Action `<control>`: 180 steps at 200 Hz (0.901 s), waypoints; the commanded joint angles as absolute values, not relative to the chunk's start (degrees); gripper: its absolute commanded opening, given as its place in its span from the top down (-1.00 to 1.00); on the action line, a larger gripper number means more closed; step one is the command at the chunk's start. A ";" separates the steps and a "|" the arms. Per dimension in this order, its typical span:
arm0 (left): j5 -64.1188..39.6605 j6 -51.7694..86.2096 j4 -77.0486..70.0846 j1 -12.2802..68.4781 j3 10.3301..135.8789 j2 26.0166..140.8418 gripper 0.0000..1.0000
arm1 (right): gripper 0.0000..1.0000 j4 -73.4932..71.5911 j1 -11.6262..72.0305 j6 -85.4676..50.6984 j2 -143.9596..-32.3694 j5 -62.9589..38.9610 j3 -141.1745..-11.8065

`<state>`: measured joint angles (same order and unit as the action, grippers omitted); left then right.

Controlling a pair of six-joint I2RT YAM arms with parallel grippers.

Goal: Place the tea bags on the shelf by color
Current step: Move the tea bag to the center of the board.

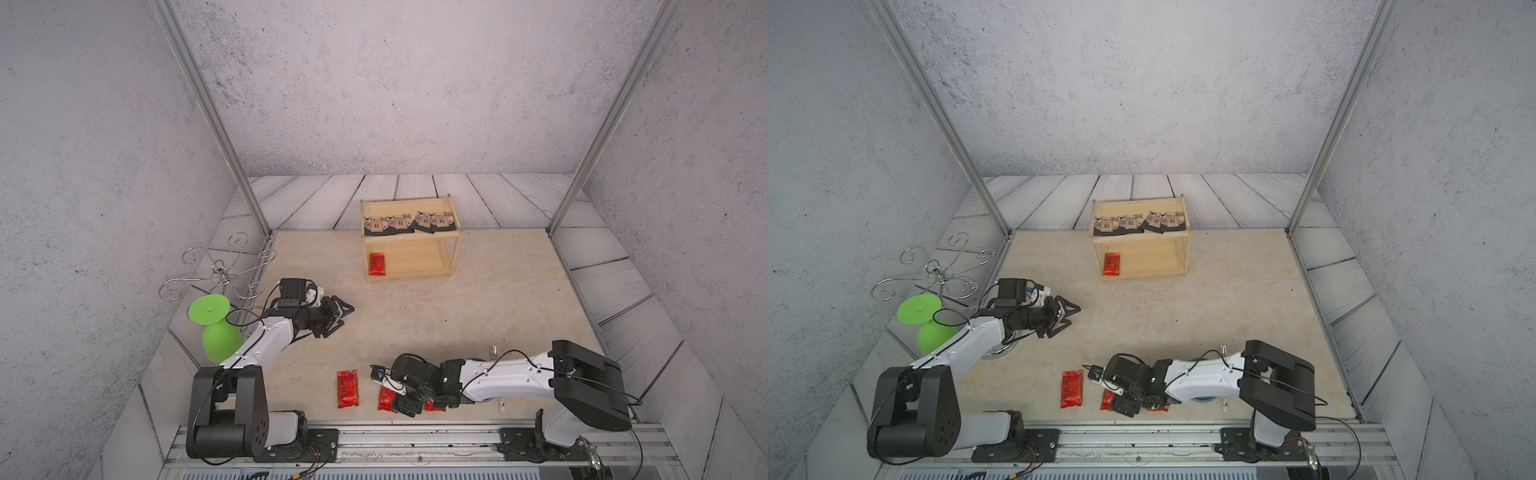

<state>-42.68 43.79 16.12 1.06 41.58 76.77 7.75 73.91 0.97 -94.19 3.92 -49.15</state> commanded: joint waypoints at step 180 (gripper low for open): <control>-44.65 49.11 5.81 8.17 35.73 81.18 -0.26 | -0.38 5.49 54.85 -10.49 -94.55 -6.64 -53.77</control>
<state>-44.40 48.49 7.14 7.05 34.83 79.88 5.91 55.24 -3.81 -97.17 0.14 -54.87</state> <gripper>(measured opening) 0.631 0.699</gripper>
